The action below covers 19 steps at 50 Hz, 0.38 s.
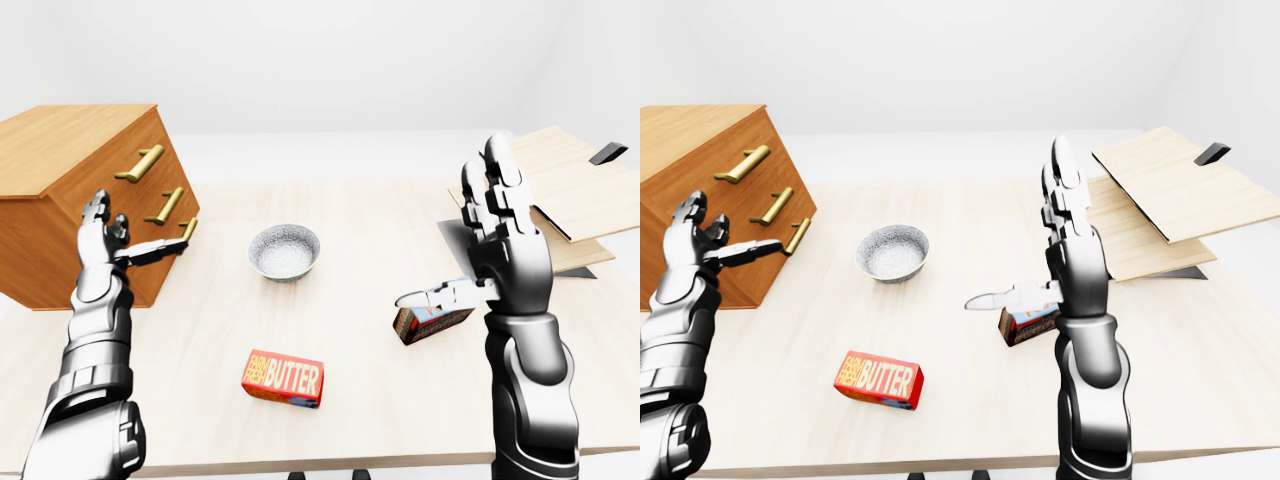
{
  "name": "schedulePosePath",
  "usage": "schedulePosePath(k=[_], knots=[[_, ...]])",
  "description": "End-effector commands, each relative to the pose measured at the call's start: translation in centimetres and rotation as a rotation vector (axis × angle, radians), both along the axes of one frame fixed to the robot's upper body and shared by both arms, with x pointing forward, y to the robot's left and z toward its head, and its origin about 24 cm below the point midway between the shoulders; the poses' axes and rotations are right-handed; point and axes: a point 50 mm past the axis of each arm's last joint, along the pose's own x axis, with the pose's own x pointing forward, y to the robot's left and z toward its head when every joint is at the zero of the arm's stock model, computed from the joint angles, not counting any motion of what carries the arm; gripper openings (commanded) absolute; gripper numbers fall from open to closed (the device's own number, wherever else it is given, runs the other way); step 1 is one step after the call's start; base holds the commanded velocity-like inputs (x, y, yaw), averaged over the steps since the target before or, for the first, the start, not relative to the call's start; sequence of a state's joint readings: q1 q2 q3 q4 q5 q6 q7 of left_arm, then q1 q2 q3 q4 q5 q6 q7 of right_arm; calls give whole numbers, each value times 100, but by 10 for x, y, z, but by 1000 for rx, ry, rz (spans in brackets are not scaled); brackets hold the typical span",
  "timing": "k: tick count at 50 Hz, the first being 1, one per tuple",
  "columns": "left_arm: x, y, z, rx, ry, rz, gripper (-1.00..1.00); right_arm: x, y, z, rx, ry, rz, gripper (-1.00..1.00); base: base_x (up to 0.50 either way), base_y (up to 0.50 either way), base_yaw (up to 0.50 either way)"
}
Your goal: Close the top drawer of the cabinet.
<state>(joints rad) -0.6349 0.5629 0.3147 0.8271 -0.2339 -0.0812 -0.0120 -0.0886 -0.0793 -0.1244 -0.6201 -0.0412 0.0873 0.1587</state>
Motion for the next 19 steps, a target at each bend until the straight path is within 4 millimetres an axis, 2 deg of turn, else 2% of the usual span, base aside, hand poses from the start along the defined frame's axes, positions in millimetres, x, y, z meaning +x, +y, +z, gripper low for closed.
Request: schedulePosePath(k=[1, 13, 16, 19], knots=[[-42, 71, 38, 52, -57, 273, 100, -2, 1, -2, 2, 6, -1, 100, 0, 0, 0], [-38, 67, 48, 63, -89, 289, 100, -6, 0, -3, 1, 9, -4, 100, 0, 0, 0], [-51, 72, 50, 62, -96, 279, 100, -8, -1, -1, 1, -4, -6, 100, 0, 0, 0], [-54, 60, 54, 77, -120, 224, 100, -10, 0, 1, 1, -12, -6, 100, 0, 0, 1]])
